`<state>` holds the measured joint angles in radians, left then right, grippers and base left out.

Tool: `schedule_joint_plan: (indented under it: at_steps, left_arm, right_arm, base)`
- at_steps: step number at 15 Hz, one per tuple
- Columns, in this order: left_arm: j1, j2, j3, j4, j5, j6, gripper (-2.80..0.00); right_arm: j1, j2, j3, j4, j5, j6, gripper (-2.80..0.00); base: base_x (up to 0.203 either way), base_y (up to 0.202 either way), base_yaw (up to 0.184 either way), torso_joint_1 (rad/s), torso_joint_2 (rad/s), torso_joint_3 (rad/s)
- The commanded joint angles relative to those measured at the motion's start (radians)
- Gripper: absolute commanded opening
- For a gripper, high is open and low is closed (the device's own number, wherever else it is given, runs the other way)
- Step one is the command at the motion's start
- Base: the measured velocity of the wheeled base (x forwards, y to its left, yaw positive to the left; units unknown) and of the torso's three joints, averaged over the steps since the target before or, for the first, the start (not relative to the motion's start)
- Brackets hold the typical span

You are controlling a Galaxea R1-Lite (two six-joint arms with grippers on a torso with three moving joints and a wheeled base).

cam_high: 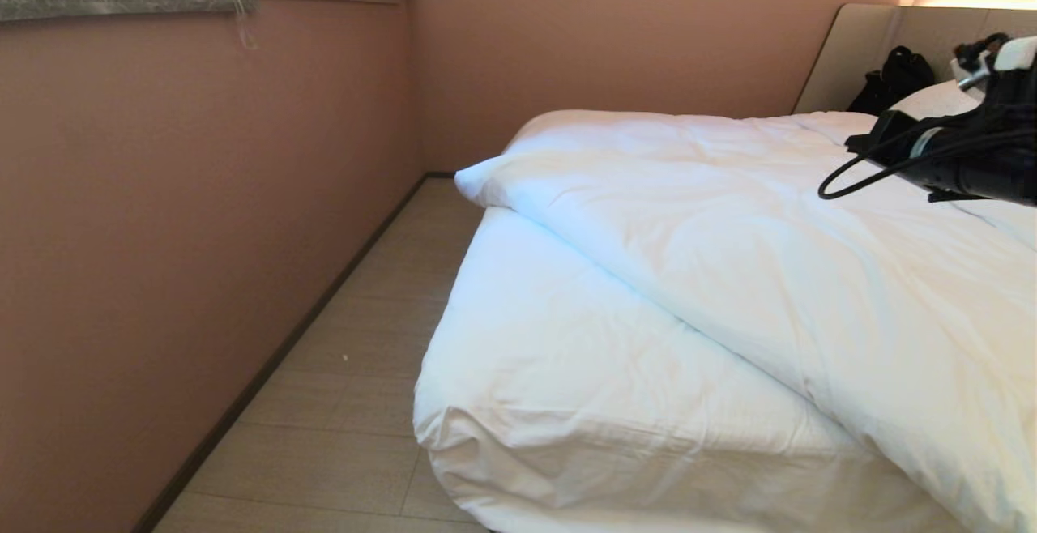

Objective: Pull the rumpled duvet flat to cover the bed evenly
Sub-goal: Hold the folded corner of the quilt

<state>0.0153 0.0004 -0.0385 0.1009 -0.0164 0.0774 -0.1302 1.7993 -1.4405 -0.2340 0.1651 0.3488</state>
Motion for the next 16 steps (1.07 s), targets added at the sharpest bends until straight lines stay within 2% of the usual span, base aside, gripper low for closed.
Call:
schedule_joint_plan:
  at_steps: [1, 9, 14, 16]
  left_arm:
    - [0.0, 0.0, 0.0, 0.0, 0.0, 0.0, -2.8]
    - [0.0, 0.0, 0.0, 0.001, 0.0, 0.001, -2.8]
    - [0.0, 0.001, 0.0, 0.0, 0.0, 0.0, -2.8]
    - [0.0, 0.001, 0.0, 0.001, 0.0, 0.001, -2.8]
  right_arm:
    - [-0.042, 0.165, -0.083, 0.015, 0.036, 0.05, -2.8]
    - [-0.181, 0.341, -0.235, 0.031, 0.029, 0.057, -2.8]
    - [-0.189, 0.315, -0.227, 0.058, 0.022, 0.058, -2.8]
    - [-0.189, 0.317, -0.233, 0.06, -0.022, 0.053, -2.8]
  base:
    - [0.0, 0.0, 0.0, 0.0, 0.0, 0.0]
    - [0.0, 0.0, 0.0, 0.0, 0.0, 0.0]
    - [0.0, 0.0, 0.0, 0.0, 0.0, 0.0]
    - [0.0, 0.0, 0.0, 0.0, 0.0, 0.0]
